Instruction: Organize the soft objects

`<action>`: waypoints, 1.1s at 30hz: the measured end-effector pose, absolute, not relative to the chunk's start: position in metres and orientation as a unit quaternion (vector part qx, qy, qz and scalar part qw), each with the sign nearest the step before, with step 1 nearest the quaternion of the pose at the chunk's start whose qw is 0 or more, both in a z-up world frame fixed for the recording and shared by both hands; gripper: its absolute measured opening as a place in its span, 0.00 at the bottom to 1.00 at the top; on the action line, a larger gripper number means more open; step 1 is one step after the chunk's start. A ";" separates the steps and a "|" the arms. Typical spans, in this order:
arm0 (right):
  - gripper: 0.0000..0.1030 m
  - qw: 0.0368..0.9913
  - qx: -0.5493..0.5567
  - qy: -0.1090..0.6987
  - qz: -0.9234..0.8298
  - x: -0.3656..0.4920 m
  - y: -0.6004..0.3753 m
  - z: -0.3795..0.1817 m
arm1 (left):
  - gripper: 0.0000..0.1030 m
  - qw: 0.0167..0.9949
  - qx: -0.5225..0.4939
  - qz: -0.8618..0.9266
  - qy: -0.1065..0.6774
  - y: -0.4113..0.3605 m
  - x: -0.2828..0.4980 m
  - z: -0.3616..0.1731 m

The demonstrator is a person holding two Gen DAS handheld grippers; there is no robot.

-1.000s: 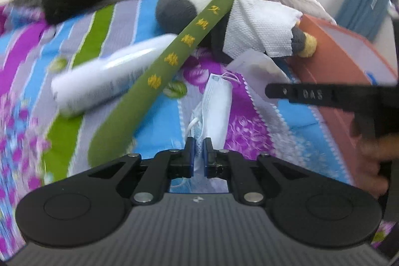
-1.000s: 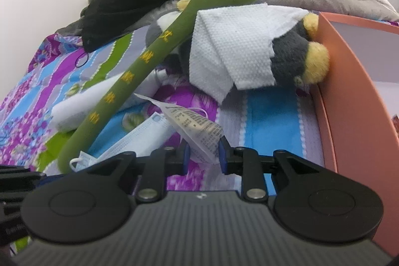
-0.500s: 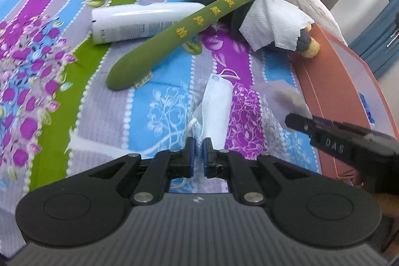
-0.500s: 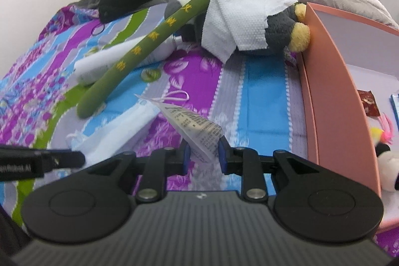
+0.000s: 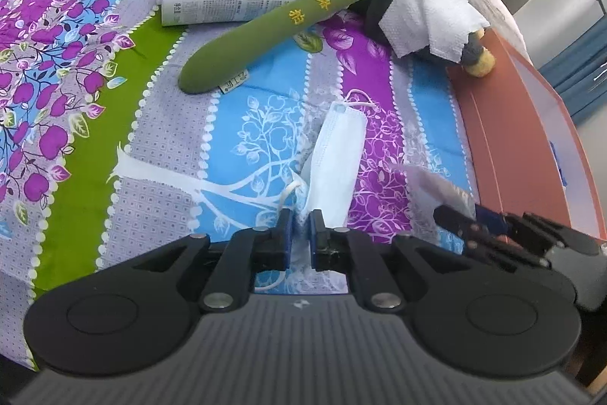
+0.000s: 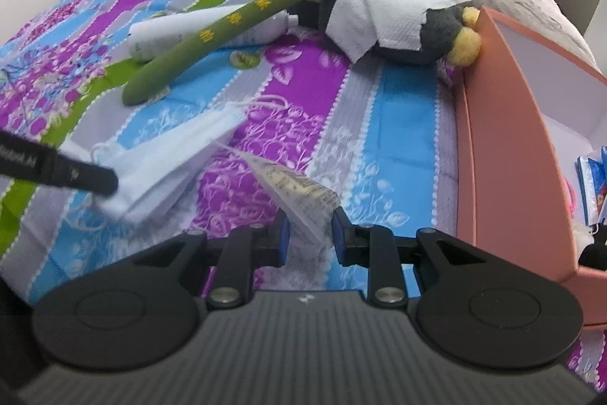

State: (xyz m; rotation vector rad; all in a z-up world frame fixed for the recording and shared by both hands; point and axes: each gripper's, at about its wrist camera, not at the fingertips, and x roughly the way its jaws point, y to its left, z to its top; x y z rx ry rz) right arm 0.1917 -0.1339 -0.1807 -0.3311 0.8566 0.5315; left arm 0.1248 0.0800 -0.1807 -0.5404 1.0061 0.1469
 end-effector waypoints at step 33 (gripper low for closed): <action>0.51 0.846 -0.011 0.474 0.245 0.226 -0.151 -0.188 | 0.75 0.854 -0.231 0.069 0.460 0.083 0.133 -0.178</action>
